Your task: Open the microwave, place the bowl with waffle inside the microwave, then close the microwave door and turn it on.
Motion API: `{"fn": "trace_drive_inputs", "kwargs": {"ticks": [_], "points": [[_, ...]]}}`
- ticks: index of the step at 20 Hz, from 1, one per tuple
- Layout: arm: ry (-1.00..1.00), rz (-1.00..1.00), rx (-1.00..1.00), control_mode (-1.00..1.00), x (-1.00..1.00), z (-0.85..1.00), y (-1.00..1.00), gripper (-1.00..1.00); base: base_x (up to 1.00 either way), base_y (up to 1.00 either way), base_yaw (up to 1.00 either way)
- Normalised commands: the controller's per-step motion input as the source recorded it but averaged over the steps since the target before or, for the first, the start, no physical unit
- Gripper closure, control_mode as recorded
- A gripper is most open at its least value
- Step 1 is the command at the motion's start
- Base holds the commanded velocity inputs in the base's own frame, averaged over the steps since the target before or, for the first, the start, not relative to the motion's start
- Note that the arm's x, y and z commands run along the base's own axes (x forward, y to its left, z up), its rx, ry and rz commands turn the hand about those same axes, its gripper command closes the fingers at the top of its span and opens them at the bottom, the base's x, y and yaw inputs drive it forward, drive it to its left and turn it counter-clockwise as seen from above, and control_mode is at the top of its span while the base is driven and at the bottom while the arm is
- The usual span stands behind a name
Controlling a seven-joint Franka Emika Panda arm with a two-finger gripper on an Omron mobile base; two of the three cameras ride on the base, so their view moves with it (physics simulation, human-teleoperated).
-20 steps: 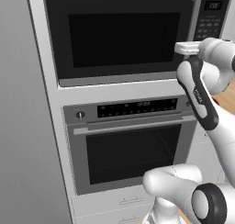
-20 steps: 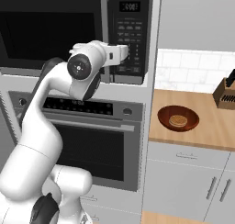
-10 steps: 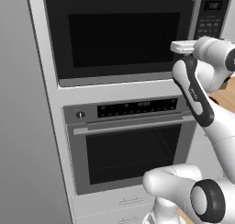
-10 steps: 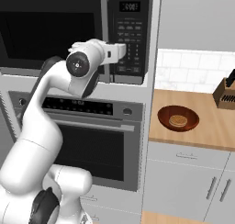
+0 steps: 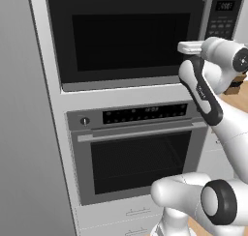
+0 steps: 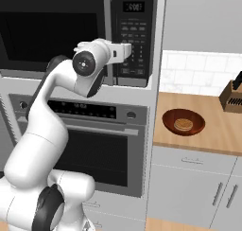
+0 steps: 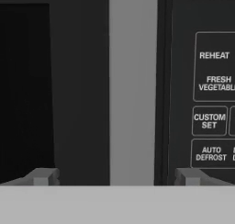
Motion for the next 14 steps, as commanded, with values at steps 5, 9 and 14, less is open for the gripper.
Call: {"fn": "trace_drive_inputs", "kwargs": {"ticks": [5, 9, 14], "points": [[0.00, 0.00, 0.00, -1.00, 0.00, 0.00, 0.00, -1.00, 0.00, 0.00, 0.00], [0.02, 0.00, 0.00, -1.00, 0.03, 0.00, 0.00, 1.00, 0.00, 0.00, 0.00], [0.00, 0.00, 0.00, -1.00, 0.00, 0.00, 0.00, 1.00, 0.00, 0.00, 0.00]]}}
